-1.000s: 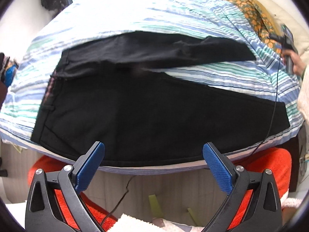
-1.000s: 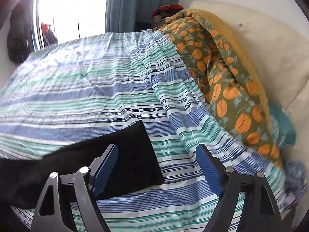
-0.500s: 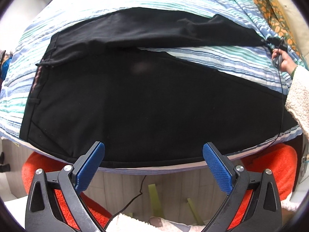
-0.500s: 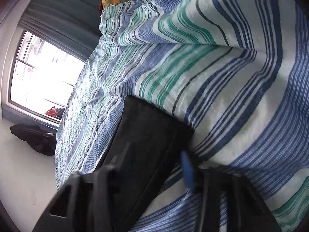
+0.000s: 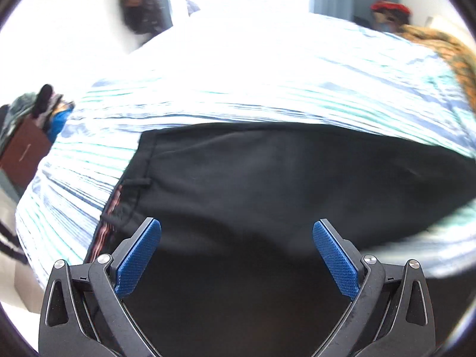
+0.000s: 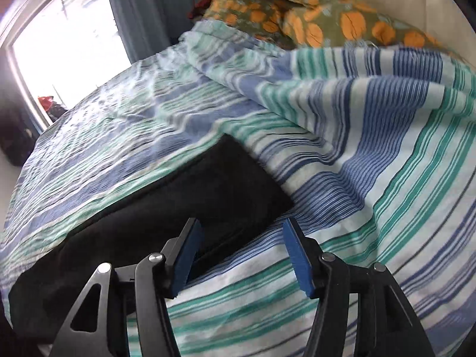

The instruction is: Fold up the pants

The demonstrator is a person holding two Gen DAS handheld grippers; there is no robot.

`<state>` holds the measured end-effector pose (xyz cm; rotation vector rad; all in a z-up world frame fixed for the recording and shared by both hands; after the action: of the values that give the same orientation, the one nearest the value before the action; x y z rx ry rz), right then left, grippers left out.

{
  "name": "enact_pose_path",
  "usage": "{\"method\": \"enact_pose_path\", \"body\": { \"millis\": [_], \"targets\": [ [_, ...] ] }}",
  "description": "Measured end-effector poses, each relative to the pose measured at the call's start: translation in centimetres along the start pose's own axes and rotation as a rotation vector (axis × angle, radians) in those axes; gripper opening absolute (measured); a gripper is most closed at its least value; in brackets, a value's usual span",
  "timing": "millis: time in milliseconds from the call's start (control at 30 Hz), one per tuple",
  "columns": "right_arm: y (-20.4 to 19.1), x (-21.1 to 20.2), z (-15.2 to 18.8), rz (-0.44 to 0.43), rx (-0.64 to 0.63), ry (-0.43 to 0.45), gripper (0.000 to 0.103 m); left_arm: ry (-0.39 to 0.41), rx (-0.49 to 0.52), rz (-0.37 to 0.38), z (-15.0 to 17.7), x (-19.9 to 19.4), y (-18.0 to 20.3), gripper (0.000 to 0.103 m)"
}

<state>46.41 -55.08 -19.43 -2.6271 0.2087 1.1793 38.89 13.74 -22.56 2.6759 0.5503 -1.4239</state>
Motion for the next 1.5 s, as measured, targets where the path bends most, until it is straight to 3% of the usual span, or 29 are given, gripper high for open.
{"method": "enact_pose_path", "body": {
  "millis": [67, 100, 167, 267, 367, 467, 533, 633, 700, 800, 933, 1067, 1100, 1167, 1233, 1300, 1367, 1433, 1500],
  "targets": [
    [-3.0, -3.9, 2.9, -0.078, -0.042, 0.003, 0.069, -0.1, 0.016, -0.056, 1.8, 5.4, -1.4, 0.103],
    [-4.4, -6.0, 4.9, -0.127, -0.056, -0.003, 0.075, -0.12, 0.023, -0.036, 2.7, 6.7, -1.8, 0.103],
    [-7.0, -8.6, 9.2, -0.218, -0.074, -0.048, 0.084, -0.066, 0.012, -0.015, 2.5, 5.3, -2.1, 0.101],
    [-7.7, -10.9, 16.0, -0.294, -0.088, -0.15, 0.085, -0.017, 0.039, 0.051, 2.3, 1.0, -1.0, 0.101],
    [-2.0, -11.0, 18.8, -0.166, -0.051, -0.173, 0.085, 0.03, 0.119, 0.101, 3.6, -3.4, 0.7, 0.102],
    [9.7, -10.8, 18.8, 0.083, 0.167, -0.179, 0.084, 0.007, 0.173, 0.122, 6.6, -5.7, 1.6, 0.102],
    [14.4, -12.5, 17.5, 0.133, 0.316, -0.111, 0.083, -0.019, 0.182, 0.118, 8.6, -6.4, 1.8, 0.102],
    [15.1, -14.8, 15.8, 0.155, 0.3, -0.041, 0.088, -0.019, 0.196, 0.103, 8.9, -6.7, 3.1, 0.102],
    [13.3, -14.9, 15.4, 0.143, 0.248, -0.04, 0.091, 0.016, 0.191, 0.09, 7.3, -7.5, 4.1, 0.102],
    [7.7, -13.7, 15.0, 0.053, 0.173, -0.08, 0.091, 0.098, 0.117, 0.084, 2.8, -7.6, 4.8, 0.102],
    [-4.9, -12.6, 15.8, -0.14, 0.016, -0.136, 0.091, 0.125, 0.022, 0.028, -1.5, -3.1, 4.4, 0.102],
    [-21.0, -9.2, 15.2, -0.384, -0.221, -0.2, 0.091, -0.003, -0.021, -0.016, 0.7, 4.3, 3.1, 0.102],
    [-24.9, -8.4, 15.3, -0.447, -0.282, -0.211, 0.091, -0.024, -0.028, 0.007, 1.9, 5.7, 2.9, 0.102],
    [-32.0, -7.0, 16.2, -0.567, -0.392, -0.225, 0.091, 0.062, -0.074, 0.071, 2.6, 5.5, 2.4, 0.102],
    [-37.0, -4.5, 17.7, -0.655, -0.487, -0.248, 0.091, 0.061, -0.069, 0.066, 2.6, 4.9, 2.8, 0.103],
    [-39.5, -1.1, 19.2, -0.699, -0.557, -0.332, 0.091, 0.067, -0.067, 0.062, 2.6, 5.2, 2.8, 0.103],
    [-39.0, 2.5, 19.5, -0.692, -0.579, -0.391, 0.091, 0.074, -0.068, 0.063, 2.6, 5.3, 2.9, 0.103],
    [-35.3, 5.9, 17.3, -0.639, -0.582, -0.383, 0.09, 0.081, -0.069, 0.063, 2.6, 5.2, 3.0, 0.103],
    [-29.5, 8.9, 12.8, -0.551, -0.526, -0.333, 0.09, 0.089, -0.07, 0.064, 2.5, 5.5, 2.8, 0.103]
  ]
}}
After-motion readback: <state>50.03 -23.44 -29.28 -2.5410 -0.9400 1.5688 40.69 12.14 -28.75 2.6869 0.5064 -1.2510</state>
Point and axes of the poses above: each gripper's, at about its wrist camera, not at the fingertips, and x roughly the way its jaws point, y to its right, z to its underside, the point moved 9 cm from there along x, roughly the way its jaws point, and after that the axes turned 1 degree about y, right-handed, at the moved point
